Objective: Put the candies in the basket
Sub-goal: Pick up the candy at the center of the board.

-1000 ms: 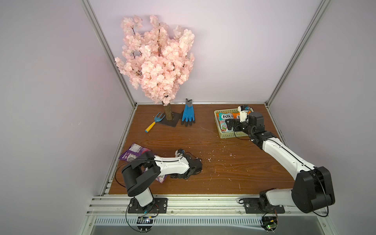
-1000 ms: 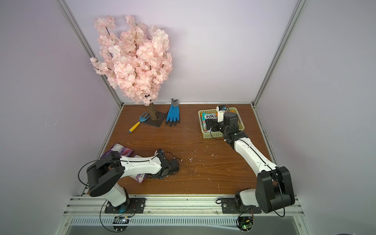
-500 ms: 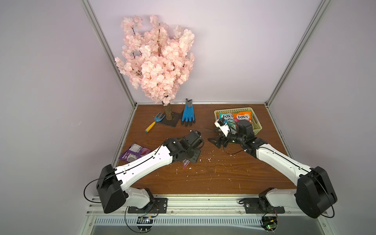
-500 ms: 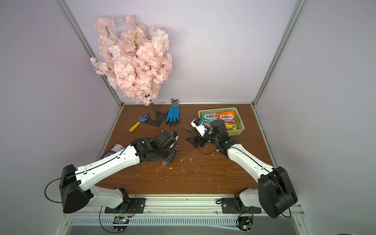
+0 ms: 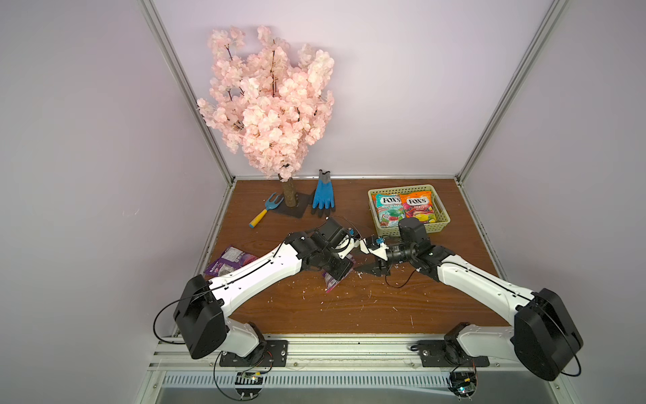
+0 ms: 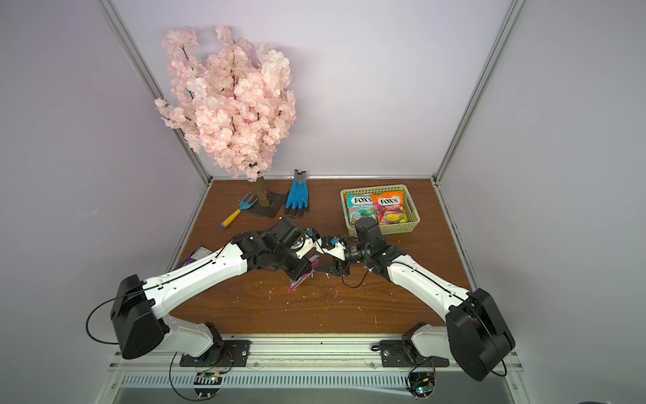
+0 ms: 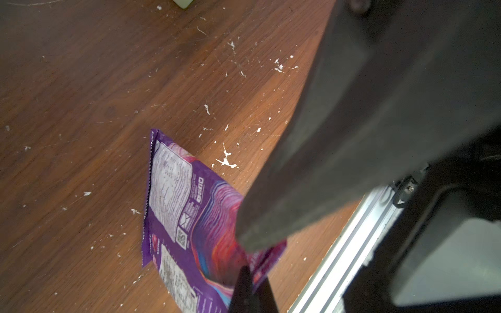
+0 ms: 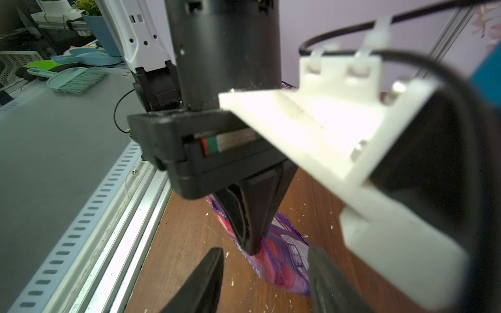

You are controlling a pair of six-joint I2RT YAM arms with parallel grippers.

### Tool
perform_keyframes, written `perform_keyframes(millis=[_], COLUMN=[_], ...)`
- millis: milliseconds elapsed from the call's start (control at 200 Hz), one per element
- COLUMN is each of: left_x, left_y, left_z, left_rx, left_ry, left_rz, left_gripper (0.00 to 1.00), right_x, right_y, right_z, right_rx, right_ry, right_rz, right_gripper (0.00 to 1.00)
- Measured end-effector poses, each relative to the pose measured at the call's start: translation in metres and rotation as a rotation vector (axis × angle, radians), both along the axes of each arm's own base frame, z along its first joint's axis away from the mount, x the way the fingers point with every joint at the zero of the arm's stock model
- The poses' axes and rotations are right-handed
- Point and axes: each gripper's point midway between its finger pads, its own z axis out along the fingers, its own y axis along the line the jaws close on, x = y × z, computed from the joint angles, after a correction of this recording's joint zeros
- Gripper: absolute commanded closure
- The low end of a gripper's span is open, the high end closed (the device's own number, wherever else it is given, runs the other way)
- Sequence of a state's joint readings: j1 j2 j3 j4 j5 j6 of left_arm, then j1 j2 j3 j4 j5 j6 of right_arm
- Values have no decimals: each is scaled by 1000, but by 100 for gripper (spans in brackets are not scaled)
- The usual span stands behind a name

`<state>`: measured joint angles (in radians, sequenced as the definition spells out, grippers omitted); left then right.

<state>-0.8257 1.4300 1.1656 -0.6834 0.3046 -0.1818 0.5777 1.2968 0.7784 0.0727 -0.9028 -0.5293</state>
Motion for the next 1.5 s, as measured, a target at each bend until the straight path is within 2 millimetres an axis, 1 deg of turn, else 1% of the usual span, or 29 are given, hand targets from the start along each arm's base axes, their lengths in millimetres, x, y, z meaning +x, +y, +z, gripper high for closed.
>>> perform_keyframes(millis=[180,385,460,621,801,886,951,1031,1086,1191,1271,1496], left_x=[-2,-3,-3,-2,-4,-5,-4,3,7,9,6,-5], left_y=[0,1,1,1,2,3,4,12,17,20,17,10], left_z=[9,9,9,9,6,5,4,8,13,20,21,25], left_rx=[-23,-23,-23,-24,-21,-25,-33,-53,-68,-90,-106,-153], left_ry=[-20,-25,-25,-26,-20,-12,1,1,-9,-14,2,44], left_rz=[-18,-23,-23,-22,-32,-33,-31,-1,15,26,9,-37], left_gripper=[100,100,100,100,100,100,100,100,100,100,100,100], right_x=[-3,-1,0,1,6,12,17,17,16,10,7,3], right_y=[3,5,5,6,-1,-6,-12,-20,-22,-20,-16,2], right_z=[4,1,-1,0,-4,-2,0,-1,-2,0,0,2], right_rx=[22,18,11,17,26,54,80,97,106,122,130,169], right_ry=[-43,-71,-79,-100,-101,-93,-98,-85,-75,-68,-71,-86], right_rz=[34,39,30,29,5,-27,-58,-71,-65,-33,-10,30], right_gripper=[47,47,43,42,41,34,33,29,27,28,29,37])
